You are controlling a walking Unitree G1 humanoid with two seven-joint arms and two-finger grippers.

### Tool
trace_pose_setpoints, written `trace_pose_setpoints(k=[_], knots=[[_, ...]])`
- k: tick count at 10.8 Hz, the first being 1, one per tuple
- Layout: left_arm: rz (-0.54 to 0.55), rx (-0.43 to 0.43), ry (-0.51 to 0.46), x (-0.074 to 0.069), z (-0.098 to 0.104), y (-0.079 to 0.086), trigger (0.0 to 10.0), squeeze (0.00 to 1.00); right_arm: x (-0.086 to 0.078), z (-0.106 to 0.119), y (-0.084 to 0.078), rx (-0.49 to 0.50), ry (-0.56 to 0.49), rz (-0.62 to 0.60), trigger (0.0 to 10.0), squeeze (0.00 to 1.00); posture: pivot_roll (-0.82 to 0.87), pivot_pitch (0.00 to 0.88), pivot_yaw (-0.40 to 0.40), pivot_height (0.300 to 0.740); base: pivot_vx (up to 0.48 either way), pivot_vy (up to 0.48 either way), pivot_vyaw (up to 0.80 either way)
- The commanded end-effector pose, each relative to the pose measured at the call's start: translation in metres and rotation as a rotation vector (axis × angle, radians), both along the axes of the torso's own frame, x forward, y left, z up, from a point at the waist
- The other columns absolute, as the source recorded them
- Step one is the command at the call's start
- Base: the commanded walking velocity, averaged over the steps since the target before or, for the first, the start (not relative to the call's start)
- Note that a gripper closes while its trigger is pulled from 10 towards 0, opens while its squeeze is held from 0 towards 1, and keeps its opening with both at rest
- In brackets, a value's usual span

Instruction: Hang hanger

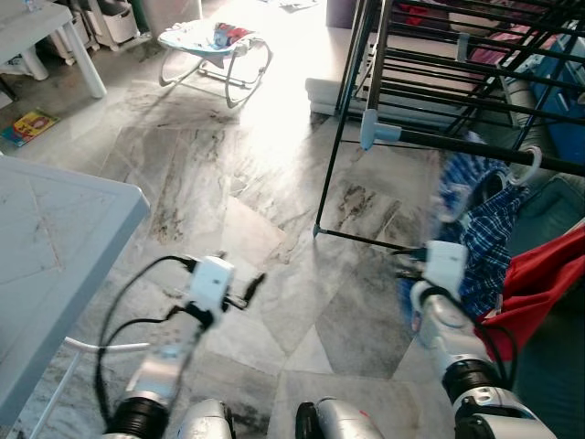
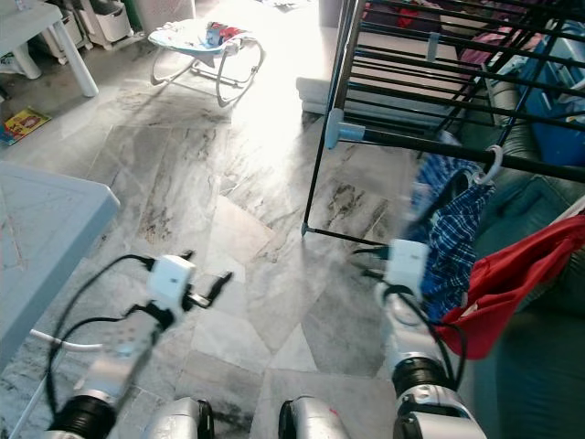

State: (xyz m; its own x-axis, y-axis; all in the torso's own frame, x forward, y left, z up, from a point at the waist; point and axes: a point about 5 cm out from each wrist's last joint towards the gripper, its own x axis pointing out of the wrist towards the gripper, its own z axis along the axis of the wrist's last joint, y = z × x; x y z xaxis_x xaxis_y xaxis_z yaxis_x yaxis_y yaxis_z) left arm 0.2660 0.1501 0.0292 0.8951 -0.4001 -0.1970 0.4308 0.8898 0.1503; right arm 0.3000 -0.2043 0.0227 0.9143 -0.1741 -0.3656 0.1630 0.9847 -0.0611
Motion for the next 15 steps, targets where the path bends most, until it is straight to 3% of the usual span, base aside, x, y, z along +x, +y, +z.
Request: trace_pose_setpoints(k=[1, 4, 8, 11, 13, 15], knots=[[0.003, -0.001, 0.010, 0.000, -0.001, 0.000, 10.0, 0.00, 0.007, 0.009, 0.003, -0.017, -0.040, 0.024, 10.0, 0.00, 0.00, 0.125, -0.059, 0.740, 0.000, 0.000, 0.00], [0.011, -0.018, -0.008, -0.001, 0.002, 0.004, 10.0, 0.00, 0.023, 0.022, 0.016, 0.025, -0.059, 0.056, 10.0, 0.00, 0.01, 0.131, -0.064, 0.740, 0.000, 0.000, 0.00], [0.031, -0.022, -0.010, -0.002, 0.003, 0.009, 10.0, 0.00, 0.017, 0.016, 0.016, 0.028, -0.047, 0.047, 10.0, 0.00, 0.02, 0.137, -0.071, 0.740, 0.191, 0.000, -0.52], [0.028, -0.014, -0.008, -0.003, 0.002, 0.009, 10.0, 0.00, -0.005, -0.002, 0.012, 0.017, 0.000, 0.044, 10.0, 0.00, 0.01, 0.137, -0.071, 0.740, 0.256, 0.000, -0.80], [0.035, -0.012, -0.001, -0.004, 0.000, 0.009, 10.0, 0.00, -0.020, -0.013, 0.015, 0.020, 0.028, 0.067, 10.0, 0.00, 0.01, 0.137, -0.071, 0.740, 0.000, 0.000, 0.00], [0.048, -0.014, 0.009, -0.007, -0.001, 0.013, 10.0, 0.00, -0.052, -0.021, 0.007, -0.025, 0.050, 0.136, 10.0, 0.00, 0.00, 0.144, -0.084, 0.740, 0.000, 0.000, 0.00]])
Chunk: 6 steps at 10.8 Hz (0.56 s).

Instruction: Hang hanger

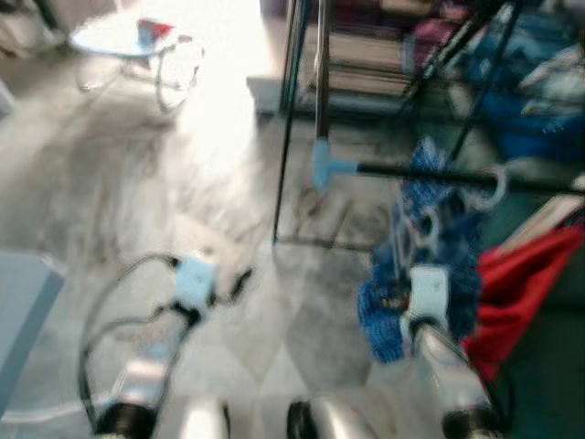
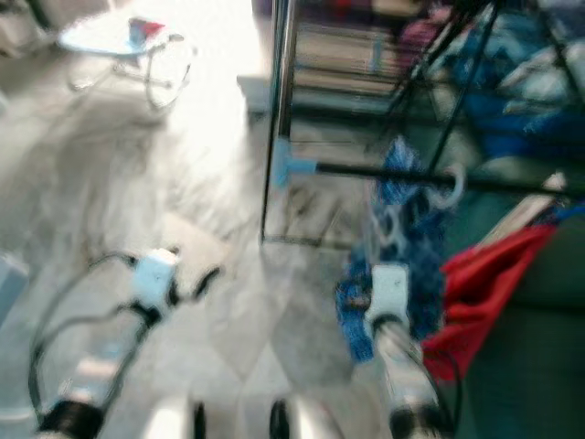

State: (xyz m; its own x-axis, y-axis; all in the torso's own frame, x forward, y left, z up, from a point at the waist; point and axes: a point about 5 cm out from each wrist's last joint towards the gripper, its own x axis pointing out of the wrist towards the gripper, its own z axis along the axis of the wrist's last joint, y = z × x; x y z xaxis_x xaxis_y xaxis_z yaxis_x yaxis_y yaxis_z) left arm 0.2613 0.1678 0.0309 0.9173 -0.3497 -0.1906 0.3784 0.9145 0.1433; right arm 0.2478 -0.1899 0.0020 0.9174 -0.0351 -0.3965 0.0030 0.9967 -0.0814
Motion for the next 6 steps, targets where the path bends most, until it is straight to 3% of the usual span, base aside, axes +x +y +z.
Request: trace_pose_setpoints(k=[1, 2, 4, 6], knots=[[-0.003, -0.006, 0.018, -0.002, -0.003, -0.002, 10.0, 0.00, -0.007, 0.000, -0.008, -0.036, 0.000, 0.016, 10.0, 0.00, 0.00, 0.145, -0.084, 0.740, 0.000, 0.000, 0.00], [-0.014, 0.008, 0.024, -0.002, -0.004, 0.000, 10.0, 0.00, -0.017, 0.008, -0.005, -0.073, -0.088, 0.080, 10.0, 0.00, -0.01, 0.148, -0.078, 0.740, 0.000, 0.480, 0.00], [-0.024, 0.014, 0.022, -0.001, -0.003, 0.000, 10.0, 0.00, -0.016, 0.022, 0.006, -0.052, -0.163, 0.120, 10.0, 0.00, -0.02, 0.148, -0.073, 0.740, 0.000, 0.480, 0.00], [-0.010, 0.070, 0.028, -0.002, -0.006, 0.004, 10.0, 0.00, -0.014, 0.032, 0.008, -0.037, -0.225, 0.098, 10.0, 0.00, -0.01, 0.154, -0.074, 0.740, 0.000, 0.000, 0.00]])
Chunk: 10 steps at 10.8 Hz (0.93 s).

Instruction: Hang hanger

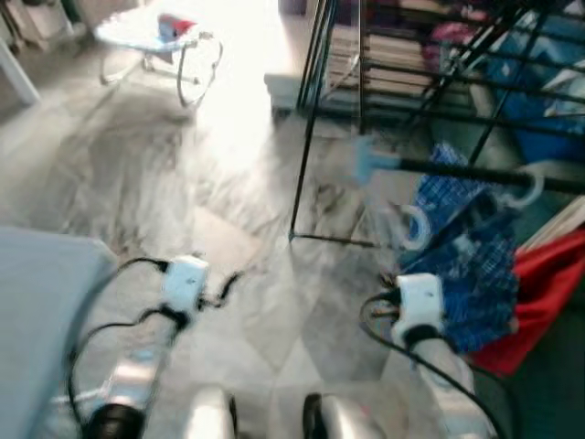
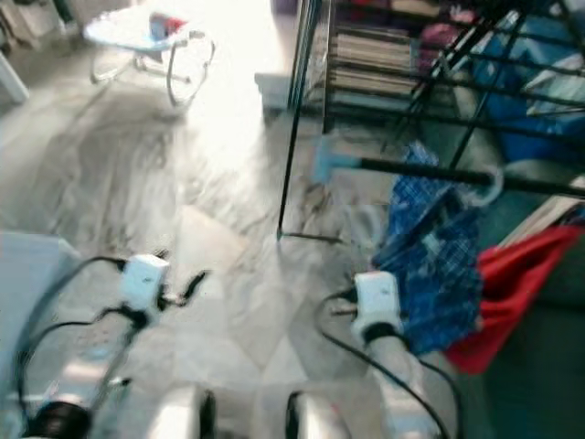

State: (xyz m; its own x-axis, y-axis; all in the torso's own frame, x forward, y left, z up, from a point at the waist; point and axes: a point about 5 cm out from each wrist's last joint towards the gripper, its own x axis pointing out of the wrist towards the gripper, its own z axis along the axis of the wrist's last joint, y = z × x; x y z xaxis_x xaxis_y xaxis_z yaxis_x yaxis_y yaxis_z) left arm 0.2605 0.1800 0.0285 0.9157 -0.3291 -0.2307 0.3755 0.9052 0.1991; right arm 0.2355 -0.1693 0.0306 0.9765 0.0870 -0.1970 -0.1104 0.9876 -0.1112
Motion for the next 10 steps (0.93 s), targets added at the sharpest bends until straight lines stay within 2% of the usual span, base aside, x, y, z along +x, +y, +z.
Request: trace_pose_setpoints(k=[1, 4, 6, 7, 8, 10], knots=[[-0.021, 0.012, 0.014, -0.003, -0.004, -0.006, 10.0, 0.00, 0.000, 0.009, -0.013, -0.014, -0.036, -0.043, 10.0, 0.00, -0.01, 0.160, -0.074, 0.740, 0.000, 0.000, 0.00], [-0.009, 0.022, 0.025, -0.007, -0.006, 0.000, 10.0, 0.00, 0.018, 0.034, -0.017, 0.025, -0.108, -0.143, 10.0, 0.00, 0.00, 0.181, -0.079, 0.740, 0.000, 0.000, 0.00], [-0.004, 0.018, 0.027, -0.011, -0.005, 0.003, 10.0, 0.00, 0.040, 0.039, -0.013, 0.061, -0.065, -0.154, 10.0, 0.00, 0.01, 0.185, -0.078, 0.740, 0.000, 0.000, 0.00], [-0.001, 0.019, 0.028, -0.012, -0.005, 0.003, 10.0, 0.00, 0.056, 0.042, -0.007, 0.071, -0.034, -0.134, 10.0, 0.00, 0.03, 0.188, -0.081, 0.740, 0.000, 0.000, 0.00], [0.002, 0.019, 0.029, -0.013, -0.006, 0.003, 10.0, 0.00, 0.065, 0.042, 0.002, 0.116, 0.006, -0.119, 10.0, 0.00, 0.03, 0.191, -0.089, 0.740, 0.000, 0.000, 0.00], [0.001, 0.023, 0.031, -0.016, -0.007, 0.001, 10.0, 0.00, 0.081, 0.039, 0.030, 0.117, 0.109, -0.033, 10.0, 0.00, 0.04, 0.193, -0.097, 0.740, 0.000, 0.000, 0.00]])
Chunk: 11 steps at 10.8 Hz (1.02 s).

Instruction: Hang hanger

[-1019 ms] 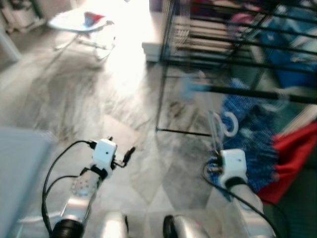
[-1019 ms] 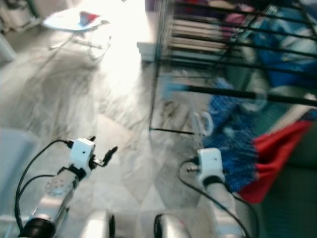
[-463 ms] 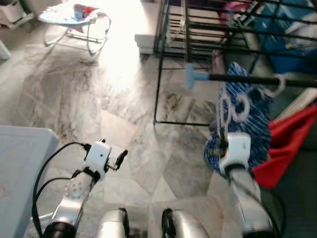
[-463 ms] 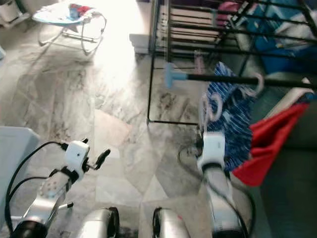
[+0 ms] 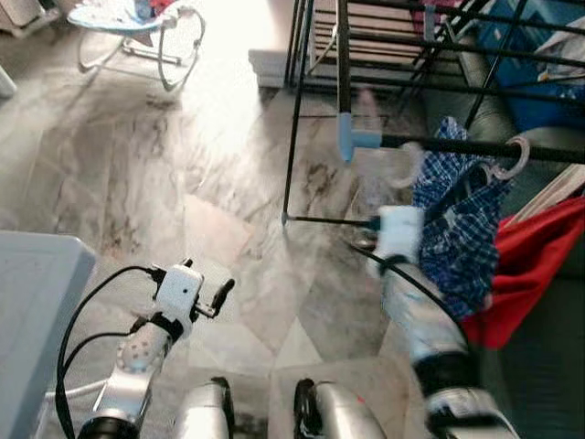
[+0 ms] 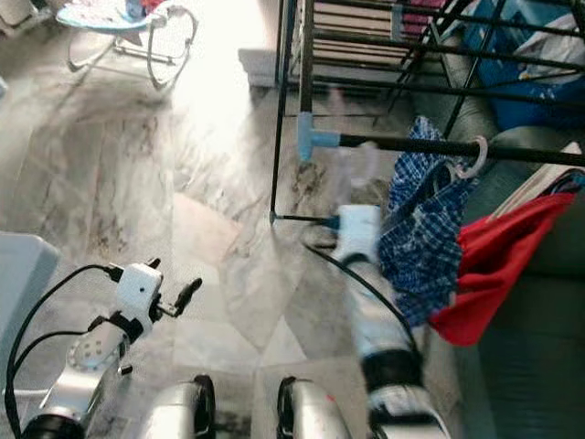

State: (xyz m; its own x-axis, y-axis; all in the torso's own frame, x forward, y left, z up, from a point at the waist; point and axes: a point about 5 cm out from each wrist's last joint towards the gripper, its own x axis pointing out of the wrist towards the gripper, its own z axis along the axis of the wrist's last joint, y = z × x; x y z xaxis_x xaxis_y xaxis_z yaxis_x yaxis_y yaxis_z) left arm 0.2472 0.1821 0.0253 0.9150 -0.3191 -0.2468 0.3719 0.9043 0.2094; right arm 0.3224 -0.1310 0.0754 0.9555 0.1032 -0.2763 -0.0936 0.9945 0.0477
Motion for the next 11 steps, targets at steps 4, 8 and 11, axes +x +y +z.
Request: trace_pose_setpoints(k=[4, 8, 11], knots=[[0.006, 0.018, 0.028, -0.009, -0.004, 0.002, 10.0, 0.00, 0.032, 0.025, 0.022, 0.011, 0.003, 0.009, 10.0, 0.00, 0.06, 0.200, -0.097, 0.740, 0.000, 0.000, 0.00], [0.008, 0.020, 0.034, -0.010, -0.003, 0.002, 10.0, 0.00, 0.008, -0.001, 0.003, -0.031, 0.070, -0.017, 10.0, 0.00, 0.06, 0.210, -0.093, 0.740, 0.000, 0.000, 0.00], [0.006, 0.026, 0.042, -0.011, -0.004, 0.004, 10.0, 0.00, -0.044, -0.027, -0.020, -0.134, 0.091, -0.023, 10.0, 0.00, 0.04, 0.220, -0.080, 0.740, 0.000, 0.000, 0.00]])
